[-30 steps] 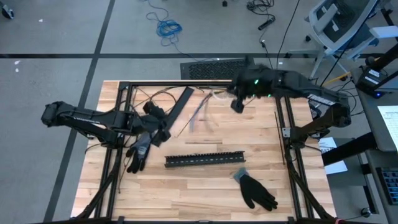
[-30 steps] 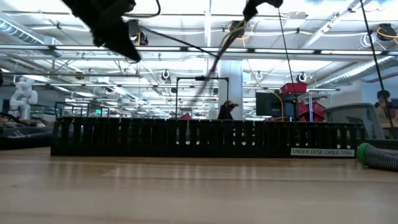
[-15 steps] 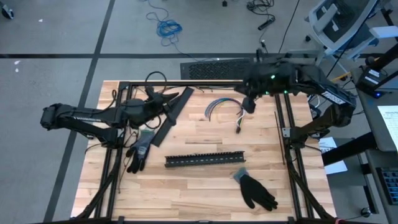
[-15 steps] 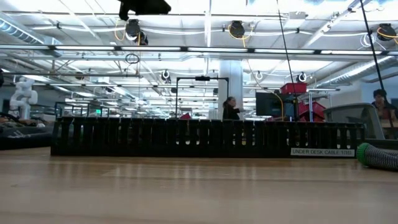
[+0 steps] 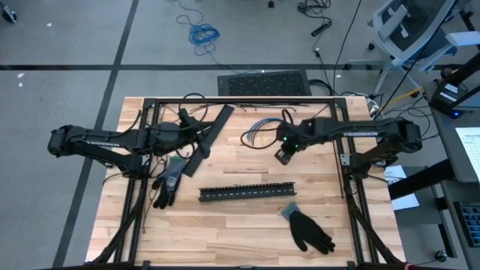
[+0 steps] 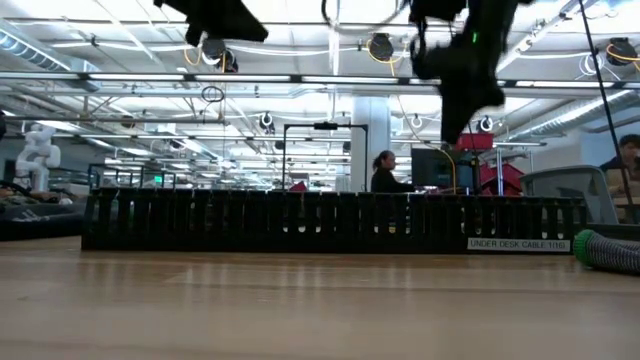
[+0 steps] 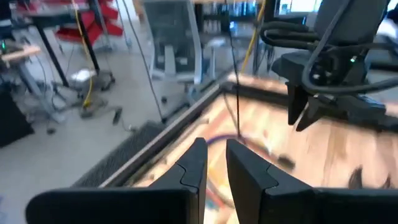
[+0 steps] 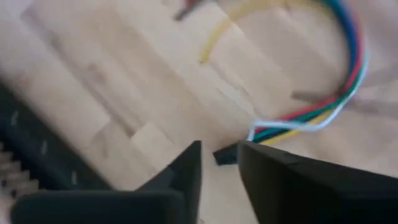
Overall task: Ziptie cables
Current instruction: Put the ziptied cable wires into the cable duct
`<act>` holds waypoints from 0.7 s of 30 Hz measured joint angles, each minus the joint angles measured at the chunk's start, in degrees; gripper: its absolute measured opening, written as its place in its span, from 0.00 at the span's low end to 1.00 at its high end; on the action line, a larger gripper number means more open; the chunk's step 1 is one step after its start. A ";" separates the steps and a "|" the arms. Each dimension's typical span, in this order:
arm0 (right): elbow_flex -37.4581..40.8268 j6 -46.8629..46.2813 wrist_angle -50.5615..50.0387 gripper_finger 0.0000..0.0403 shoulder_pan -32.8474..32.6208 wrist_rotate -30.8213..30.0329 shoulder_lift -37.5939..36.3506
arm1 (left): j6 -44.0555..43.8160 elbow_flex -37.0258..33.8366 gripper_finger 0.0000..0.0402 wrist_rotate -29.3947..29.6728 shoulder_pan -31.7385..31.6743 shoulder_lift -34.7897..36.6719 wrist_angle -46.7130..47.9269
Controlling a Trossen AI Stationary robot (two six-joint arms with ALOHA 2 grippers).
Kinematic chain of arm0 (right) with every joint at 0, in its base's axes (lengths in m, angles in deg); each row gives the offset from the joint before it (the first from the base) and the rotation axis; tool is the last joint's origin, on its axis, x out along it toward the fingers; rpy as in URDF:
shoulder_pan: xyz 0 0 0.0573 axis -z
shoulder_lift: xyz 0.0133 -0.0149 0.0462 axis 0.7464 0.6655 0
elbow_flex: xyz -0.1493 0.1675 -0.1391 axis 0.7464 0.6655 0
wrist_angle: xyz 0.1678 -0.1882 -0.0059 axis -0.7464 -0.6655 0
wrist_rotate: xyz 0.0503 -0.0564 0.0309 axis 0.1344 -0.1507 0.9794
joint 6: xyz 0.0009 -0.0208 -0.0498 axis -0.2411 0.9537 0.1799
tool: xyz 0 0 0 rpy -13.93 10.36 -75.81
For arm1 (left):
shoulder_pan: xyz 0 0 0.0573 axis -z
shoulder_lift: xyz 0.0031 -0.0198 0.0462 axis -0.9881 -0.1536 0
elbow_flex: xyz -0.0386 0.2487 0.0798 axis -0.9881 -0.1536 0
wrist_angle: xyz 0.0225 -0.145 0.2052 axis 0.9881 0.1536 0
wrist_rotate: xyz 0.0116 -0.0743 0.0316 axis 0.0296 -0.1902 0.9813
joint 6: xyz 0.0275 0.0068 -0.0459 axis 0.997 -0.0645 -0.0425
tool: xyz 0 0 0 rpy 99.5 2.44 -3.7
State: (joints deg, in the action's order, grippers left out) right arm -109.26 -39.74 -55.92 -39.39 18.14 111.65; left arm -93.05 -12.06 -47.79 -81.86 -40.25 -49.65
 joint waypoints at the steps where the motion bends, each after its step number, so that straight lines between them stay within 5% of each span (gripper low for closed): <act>1: 2.86 -4.39 2.90 0.25 0.17 -0.02 0.00 | -0.65 0.00 0.15 -0.26 0.01 0.11 1.98; 6: 11.10 -21.71 10.27 0.46 -0.65 -3.49 -0.04 | -1.31 -0.02 0.15 -3.28 0.02 0.35 8.08; 13: 15.24 -33.46 14.28 0.73 -2.65 -5.96 -0.02 | -1.29 -0.02 0.15 -5.43 -0.08 0.35 9.09; 21: 18.24 -43.41 14.82 0.85 -3.82 -6.78 3.20 | -1.34 -0.02 0.15 -5.44 -0.08 0.35 9.32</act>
State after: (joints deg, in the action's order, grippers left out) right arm -91.03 -83.15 -41.11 -43.20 11.36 114.85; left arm -94.38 -12.08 -53.23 -81.94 -39.89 -40.34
